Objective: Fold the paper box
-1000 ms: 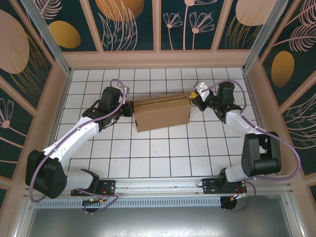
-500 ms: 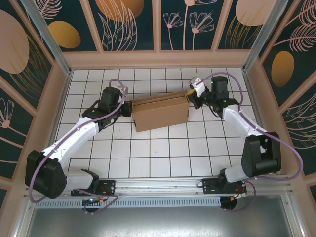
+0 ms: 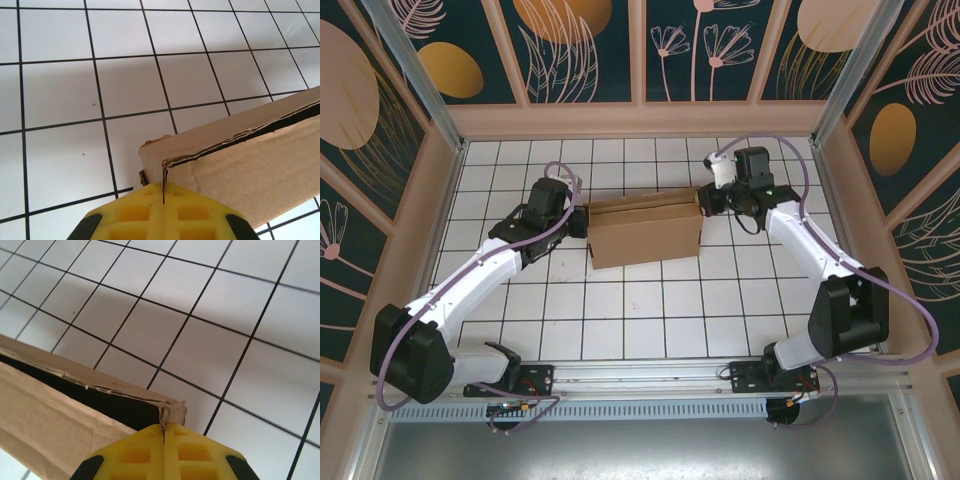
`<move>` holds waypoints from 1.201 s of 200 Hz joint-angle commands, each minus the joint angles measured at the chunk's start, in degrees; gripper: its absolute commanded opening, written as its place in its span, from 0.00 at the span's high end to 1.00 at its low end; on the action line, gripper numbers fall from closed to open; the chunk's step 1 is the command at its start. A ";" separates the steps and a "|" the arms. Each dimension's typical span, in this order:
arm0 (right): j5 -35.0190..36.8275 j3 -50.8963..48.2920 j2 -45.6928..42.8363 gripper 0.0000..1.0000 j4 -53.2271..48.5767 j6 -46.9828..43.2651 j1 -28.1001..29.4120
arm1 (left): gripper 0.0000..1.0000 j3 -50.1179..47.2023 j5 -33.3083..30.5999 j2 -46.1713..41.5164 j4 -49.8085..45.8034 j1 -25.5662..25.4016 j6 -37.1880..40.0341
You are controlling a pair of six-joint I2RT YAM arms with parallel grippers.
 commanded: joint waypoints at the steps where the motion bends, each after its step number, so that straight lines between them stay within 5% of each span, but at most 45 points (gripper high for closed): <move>1: 0.81 5.21 2.43 1.00 -7.87 7.67 1.15 | 1.00 0.22 -0.38 -0.62 -2.36 -0.77 1.57; 157: -5.65 1.53 -3.50 1.00 -12.22 20.85 0.71 | 1.00 -1.98 -3.36 -2.83 -2.41 -0.95 1.66; 240: 4.70 -15.02 -14.31 1.00 -0.18 27.07 4.97 | 1.00 -2.44 -2.75 -3.34 -2.16 -0.99 -0.14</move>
